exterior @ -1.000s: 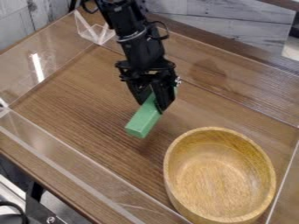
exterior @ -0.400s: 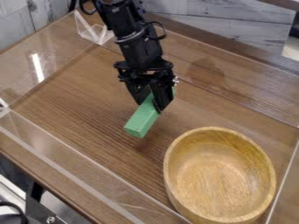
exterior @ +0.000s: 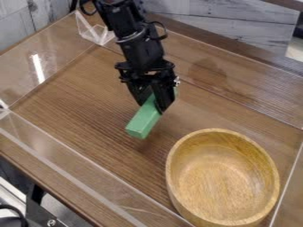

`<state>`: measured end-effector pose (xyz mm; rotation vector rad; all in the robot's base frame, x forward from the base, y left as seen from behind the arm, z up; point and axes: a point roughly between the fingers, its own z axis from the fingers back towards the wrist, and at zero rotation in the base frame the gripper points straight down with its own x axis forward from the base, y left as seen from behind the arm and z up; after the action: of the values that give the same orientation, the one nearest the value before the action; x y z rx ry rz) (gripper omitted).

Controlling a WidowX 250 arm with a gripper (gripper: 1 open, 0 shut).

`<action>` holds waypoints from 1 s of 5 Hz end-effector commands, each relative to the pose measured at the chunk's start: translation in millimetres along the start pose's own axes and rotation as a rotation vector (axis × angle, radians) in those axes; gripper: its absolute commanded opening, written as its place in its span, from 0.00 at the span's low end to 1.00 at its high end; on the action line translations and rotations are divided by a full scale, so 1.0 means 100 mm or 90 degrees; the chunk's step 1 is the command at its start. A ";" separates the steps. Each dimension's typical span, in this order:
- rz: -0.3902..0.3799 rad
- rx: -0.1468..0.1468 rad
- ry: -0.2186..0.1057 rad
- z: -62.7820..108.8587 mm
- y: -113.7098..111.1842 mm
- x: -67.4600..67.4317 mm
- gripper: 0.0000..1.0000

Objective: Remove the green block from inside the brown bowl and put it on the table

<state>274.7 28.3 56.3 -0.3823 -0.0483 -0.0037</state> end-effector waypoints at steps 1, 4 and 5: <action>-0.007 0.007 -0.035 0.15 0.02 0.13 0.00; -0.003 0.000 -0.032 0.14 0.04 0.14 0.00; -0.001 -0.003 -0.031 0.14 0.05 0.15 0.00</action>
<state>277.8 31.2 54.2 -0.4033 -0.0399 0.0017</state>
